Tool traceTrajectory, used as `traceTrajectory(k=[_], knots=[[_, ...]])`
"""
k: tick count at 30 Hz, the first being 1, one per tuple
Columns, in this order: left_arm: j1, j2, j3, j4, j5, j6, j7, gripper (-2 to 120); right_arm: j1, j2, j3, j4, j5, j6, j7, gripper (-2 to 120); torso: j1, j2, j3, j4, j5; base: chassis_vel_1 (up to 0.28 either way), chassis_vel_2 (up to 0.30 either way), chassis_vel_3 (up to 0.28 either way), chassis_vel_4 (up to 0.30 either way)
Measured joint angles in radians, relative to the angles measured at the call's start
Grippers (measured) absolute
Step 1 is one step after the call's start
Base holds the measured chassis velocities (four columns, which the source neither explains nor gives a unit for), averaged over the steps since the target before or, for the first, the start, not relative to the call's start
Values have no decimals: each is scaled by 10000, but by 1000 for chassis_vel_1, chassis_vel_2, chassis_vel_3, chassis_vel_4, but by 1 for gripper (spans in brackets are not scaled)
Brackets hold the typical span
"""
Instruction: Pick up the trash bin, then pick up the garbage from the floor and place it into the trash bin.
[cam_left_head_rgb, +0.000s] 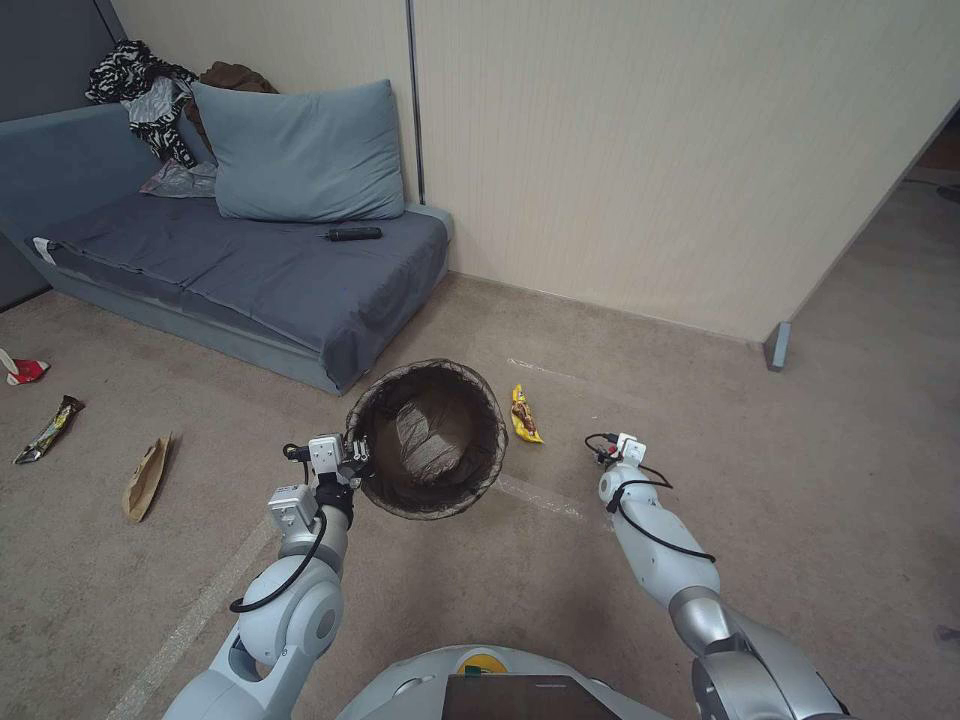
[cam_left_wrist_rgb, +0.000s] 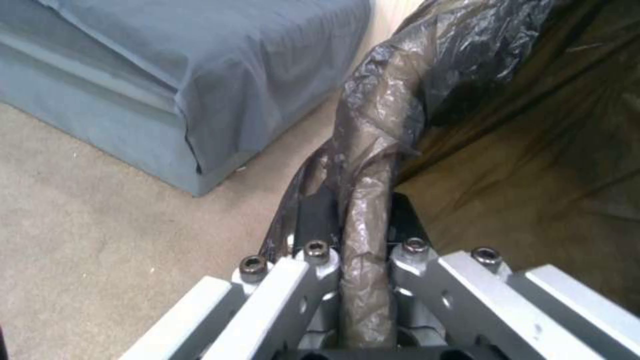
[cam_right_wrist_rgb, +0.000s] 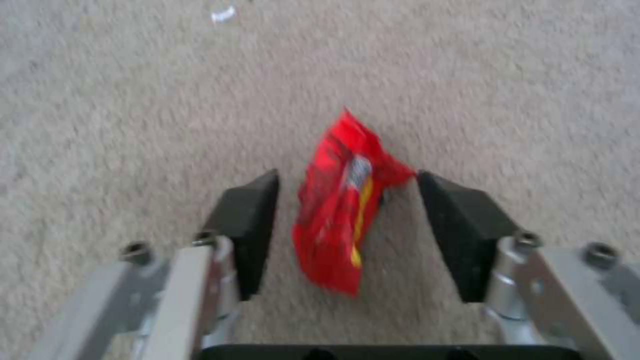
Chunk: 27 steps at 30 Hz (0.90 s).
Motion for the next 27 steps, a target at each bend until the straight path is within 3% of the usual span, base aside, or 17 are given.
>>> traceTrajectory(k=[7,15,27], knots=[[-31,2,8,-20,-1,0,-22,3,-176,-8,-78,218,-14,-373,313,25,0,0,0,0,0,0,0,0,0],[-22,5,-1,-37,-5,0,-27,3,-193,-17,-90,225,-22,-456,329,19,0,0,0,0,0,0,0,0,0],[-42,9,15,-28,-26,0,-38,3,-222,-19,-74,238,-77,-388,350,0,0,0,0,0,-1,0,0,0,0]])
